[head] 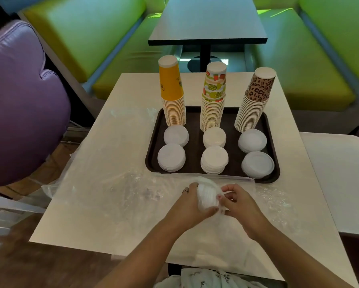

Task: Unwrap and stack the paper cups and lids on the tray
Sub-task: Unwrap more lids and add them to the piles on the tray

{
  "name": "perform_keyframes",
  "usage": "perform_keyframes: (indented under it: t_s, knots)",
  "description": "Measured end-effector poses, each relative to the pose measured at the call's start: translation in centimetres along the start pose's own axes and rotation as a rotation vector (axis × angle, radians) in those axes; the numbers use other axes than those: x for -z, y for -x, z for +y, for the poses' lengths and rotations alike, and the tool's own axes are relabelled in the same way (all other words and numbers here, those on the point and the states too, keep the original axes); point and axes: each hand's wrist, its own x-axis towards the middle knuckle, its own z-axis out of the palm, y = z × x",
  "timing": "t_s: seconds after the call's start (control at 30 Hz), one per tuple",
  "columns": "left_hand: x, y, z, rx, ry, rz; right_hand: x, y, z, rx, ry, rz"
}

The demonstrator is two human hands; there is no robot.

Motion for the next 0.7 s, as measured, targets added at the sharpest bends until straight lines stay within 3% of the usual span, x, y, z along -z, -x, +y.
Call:
perform_keyframes:
  t_s: [0.3,0.4,0.47,0.6,0.7]
  knots:
    - [0.3,0.6,0.2,-0.005,0.191,0.061,0.6,-0.3,0.0,-0.038,-0.373,-0.109]
    - [0.6,0.0,0.0,0.024,0.193,0.115,0.4,-0.1,0.2,-0.029,-0.358,-0.151]
    - [0.7,-0.4,0.0,0.02,0.112,0.125,0.1,-0.1,0.4,0.05,-0.234,-0.161]
    - [0.6,-0.8,0.1,0.051,-0.083,0.094,-0.1,-1.0,1.1,0.43,0.389,-0.045]
    - [0.6,-0.6,0.2,0.005,-0.262,0.173,-0.5,-1.7,1.8,0.509,0.654,-0.065]
